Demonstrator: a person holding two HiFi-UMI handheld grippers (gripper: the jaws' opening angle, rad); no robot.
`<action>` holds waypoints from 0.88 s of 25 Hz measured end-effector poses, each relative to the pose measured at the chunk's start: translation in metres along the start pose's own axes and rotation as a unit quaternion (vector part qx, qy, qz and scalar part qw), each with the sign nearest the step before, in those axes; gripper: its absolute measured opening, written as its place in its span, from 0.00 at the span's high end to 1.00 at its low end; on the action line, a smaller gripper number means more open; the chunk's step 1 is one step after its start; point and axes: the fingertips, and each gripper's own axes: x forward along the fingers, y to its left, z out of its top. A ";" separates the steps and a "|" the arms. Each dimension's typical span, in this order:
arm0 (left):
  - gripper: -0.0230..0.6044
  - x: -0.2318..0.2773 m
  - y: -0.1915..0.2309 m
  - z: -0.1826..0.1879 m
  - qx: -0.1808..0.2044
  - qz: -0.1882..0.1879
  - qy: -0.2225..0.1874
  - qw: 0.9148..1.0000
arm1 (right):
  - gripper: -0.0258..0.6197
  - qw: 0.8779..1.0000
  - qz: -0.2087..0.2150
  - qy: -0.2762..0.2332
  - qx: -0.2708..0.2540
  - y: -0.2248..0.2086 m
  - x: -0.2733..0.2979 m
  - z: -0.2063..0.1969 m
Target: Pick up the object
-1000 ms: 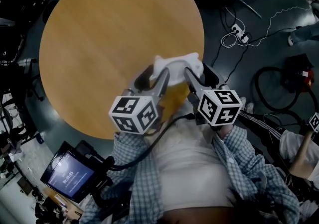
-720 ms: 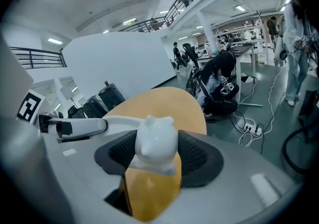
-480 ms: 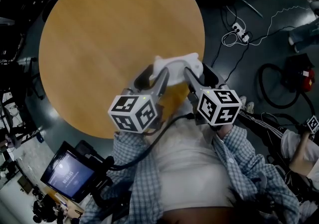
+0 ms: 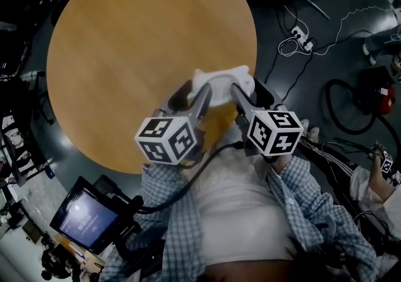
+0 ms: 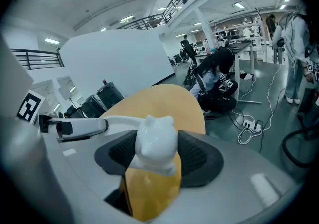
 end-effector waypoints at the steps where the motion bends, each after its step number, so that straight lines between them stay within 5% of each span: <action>1: 0.64 0.001 0.000 0.000 0.001 0.001 0.001 1.000 | 0.55 1.000 0.000 0.001 0.000 0.000 0.001 0.000; 22: 0.65 0.009 0.002 -0.006 0.004 0.009 0.014 1.000 | 0.55 1.000 -0.001 0.017 0.017 -0.009 0.006 -0.009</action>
